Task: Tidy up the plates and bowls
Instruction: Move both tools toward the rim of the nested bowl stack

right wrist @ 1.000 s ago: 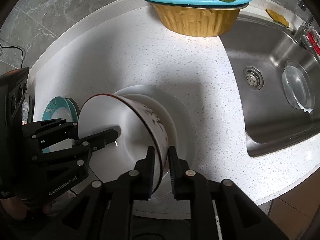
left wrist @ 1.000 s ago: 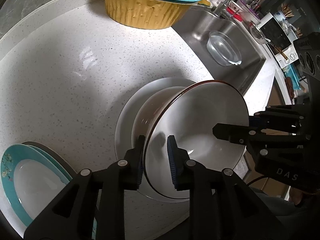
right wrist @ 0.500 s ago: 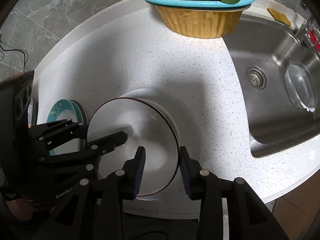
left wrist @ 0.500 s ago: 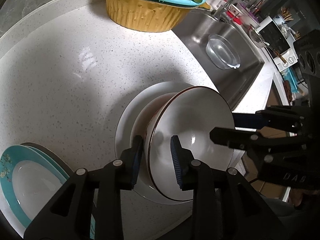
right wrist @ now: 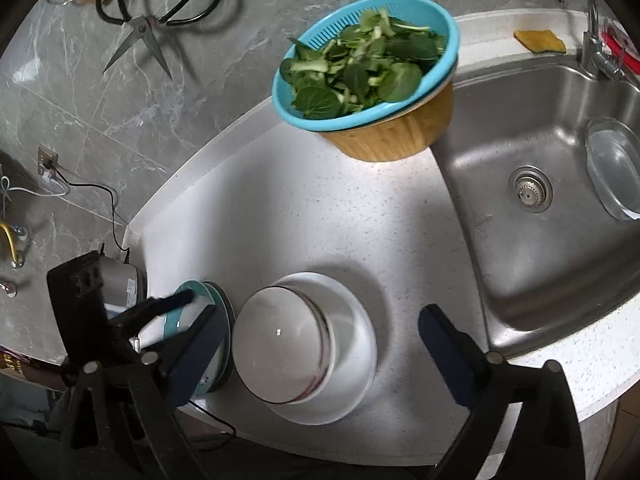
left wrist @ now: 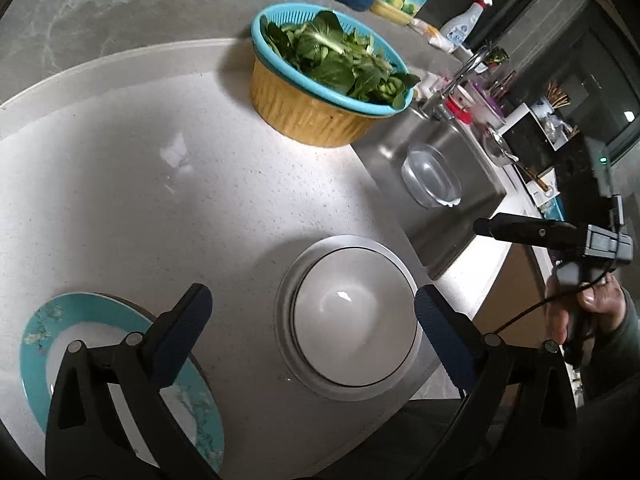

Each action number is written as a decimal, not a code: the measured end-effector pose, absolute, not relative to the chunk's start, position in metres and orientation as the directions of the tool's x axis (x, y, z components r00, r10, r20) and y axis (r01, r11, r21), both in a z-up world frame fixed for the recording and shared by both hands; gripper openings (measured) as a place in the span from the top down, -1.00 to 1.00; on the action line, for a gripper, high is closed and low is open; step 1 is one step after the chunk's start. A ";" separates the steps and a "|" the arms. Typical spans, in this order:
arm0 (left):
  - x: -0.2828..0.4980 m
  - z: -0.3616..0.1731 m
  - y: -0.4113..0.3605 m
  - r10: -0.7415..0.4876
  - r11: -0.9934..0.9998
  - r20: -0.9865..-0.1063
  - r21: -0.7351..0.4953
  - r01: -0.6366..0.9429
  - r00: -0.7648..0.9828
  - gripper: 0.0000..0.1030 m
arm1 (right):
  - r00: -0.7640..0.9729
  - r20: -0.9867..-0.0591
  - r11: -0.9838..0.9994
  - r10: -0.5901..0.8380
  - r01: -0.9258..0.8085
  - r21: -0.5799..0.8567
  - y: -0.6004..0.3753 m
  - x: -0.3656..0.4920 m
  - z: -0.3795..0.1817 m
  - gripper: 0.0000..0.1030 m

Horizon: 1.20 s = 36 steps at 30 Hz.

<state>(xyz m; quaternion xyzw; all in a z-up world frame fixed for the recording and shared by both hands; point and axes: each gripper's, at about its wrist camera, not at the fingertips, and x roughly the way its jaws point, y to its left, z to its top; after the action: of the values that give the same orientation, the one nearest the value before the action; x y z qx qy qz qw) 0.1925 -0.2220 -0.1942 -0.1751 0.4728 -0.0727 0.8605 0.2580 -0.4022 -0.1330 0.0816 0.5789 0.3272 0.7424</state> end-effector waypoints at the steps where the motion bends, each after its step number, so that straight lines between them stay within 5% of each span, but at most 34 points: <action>1: 0.191 -0.193 -0.221 -0.283 0.930 -0.786 -0.365 -0.043 0.549 -0.99 | 0.106 -0.799 0.760 0.592 -0.400 0.511 -0.403 0.259 -0.135 -0.93; 10: 0.163 -0.235 -0.236 -0.349 0.892 -0.812 -0.441 -0.100 0.468 -0.99 | 0.019 -0.826 0.680 0.564 -0.579 0.451 -0.385 0.253 -0.156 -0.89; 14: 0.149 -0.257 -0.224 -0.345 0.843 -0.816 -0.487 -0.229 0.464 -0.99 | -0.010 -0.846 0.689 0.533 -0.575 0.440 -0.392 0.266 -0.172 -0.46; 22: 0.124 -0.281 -0.239 -0.263 0.831 -0.847 -0.442 -0.337 0.461 -0.94 | -0.085 -0.878 0.652 0.470 -0.637 0.411 -0.385 0.281 -0.194 -0.26; 28: 0.111 -0.283 -0.256 -0.254 0.830 -0.848 -0.438 -0.345 0.466 -0.35 | -0.119 -0.884 0.632 0.451 -0.657 0.411 -0.383 0.287 -0.207 -0.23; 36: 0.106 -0.290 -0.263 -0.242 0.810 -0.860 -0.434 -0.394 0.450 -0.32 | -0.154 -0.893 0.600 0.424 -0.691 0.404 -0.374 0.286 -0.219 -0.09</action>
<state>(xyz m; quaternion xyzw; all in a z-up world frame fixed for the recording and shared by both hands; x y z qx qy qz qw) 0.1058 -0.2629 -0.2896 -0.3046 0.5222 0.0480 0.7951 0.2863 -0.3744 -0.2194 -0.1072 0.6232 0.4344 0.6414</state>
